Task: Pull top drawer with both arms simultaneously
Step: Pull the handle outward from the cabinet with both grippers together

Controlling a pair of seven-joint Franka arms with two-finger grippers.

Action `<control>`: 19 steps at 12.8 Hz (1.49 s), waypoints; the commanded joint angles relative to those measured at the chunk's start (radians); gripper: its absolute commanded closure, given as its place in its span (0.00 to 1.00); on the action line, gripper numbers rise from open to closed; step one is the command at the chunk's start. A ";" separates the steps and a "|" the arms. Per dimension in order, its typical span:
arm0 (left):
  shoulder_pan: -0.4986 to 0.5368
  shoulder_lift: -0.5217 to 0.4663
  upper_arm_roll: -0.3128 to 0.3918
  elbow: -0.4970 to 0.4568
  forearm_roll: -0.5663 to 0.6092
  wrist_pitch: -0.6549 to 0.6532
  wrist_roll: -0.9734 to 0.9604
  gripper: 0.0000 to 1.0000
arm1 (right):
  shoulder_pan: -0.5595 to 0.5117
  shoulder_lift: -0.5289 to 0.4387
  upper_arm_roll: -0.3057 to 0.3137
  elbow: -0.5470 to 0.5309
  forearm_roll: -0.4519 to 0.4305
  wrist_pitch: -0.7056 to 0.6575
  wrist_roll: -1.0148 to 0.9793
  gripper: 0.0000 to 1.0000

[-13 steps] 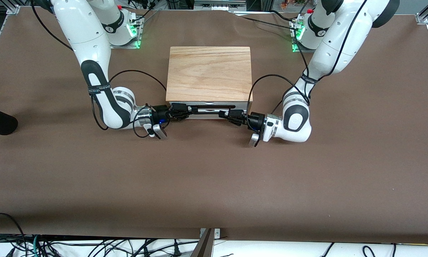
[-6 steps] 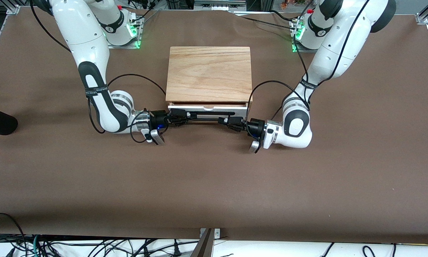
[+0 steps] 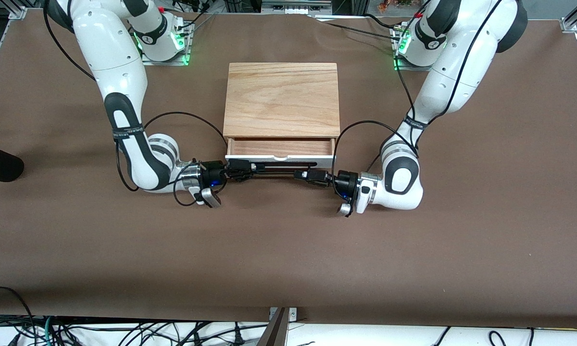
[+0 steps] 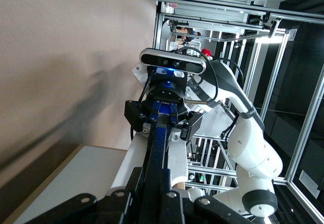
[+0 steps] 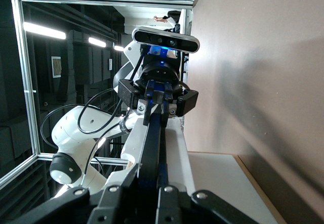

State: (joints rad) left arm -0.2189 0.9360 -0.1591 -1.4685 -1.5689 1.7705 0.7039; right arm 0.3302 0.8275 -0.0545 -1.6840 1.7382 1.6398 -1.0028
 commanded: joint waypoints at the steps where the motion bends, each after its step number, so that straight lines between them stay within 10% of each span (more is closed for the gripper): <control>1: -0.011 0.001 -0.020 0.132 -0.031 -0.003 -0.142 1.00 | -0.060 0.050 -0.004 0.137 0.041 0.067 0.096 1.00; 14: -0.007 0.058 -0.017 0.194 -0.025 -0.005 -0.144 1.00 | -0.106 0.122 -0.013 0.309 0.034 0.141 0.174 1.00; 15: -0.007 0.058 -0.017 0.192 -0.023 -0.006 -0.146 0.76 | -0.106 0.130 -0.014 0.320 0.034 0.153 0.174 1.00; 16: -0.007 0.058 -0.016 0.191 -0.023 -0.005 -0.143 0.12 | -0.106 0.137 -0.014 0.328 0.032 0.153 0.174 1.00; 18: 0.001 0.058 -0.017 0.189 -0.023 -0.008 -0.135 0.00 | -0.106 0.140 -0.014 0.331 0.032 0.153 0.174 0.99; 19: 0.004 0.058 -0.016 0.188 -0.022 -0.008 -0.136 0.00 | -0.105 0.139 -0.014 0.329 0.030 0.153 0.174 0.64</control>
State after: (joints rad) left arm -0.2246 1.0177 -0.1630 -1.2673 -1.5866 1.8213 0.5971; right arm 0.2985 0.9289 -0.0525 -1.4495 1.7159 1.7203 -0.8891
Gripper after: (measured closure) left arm 0.454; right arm 0.824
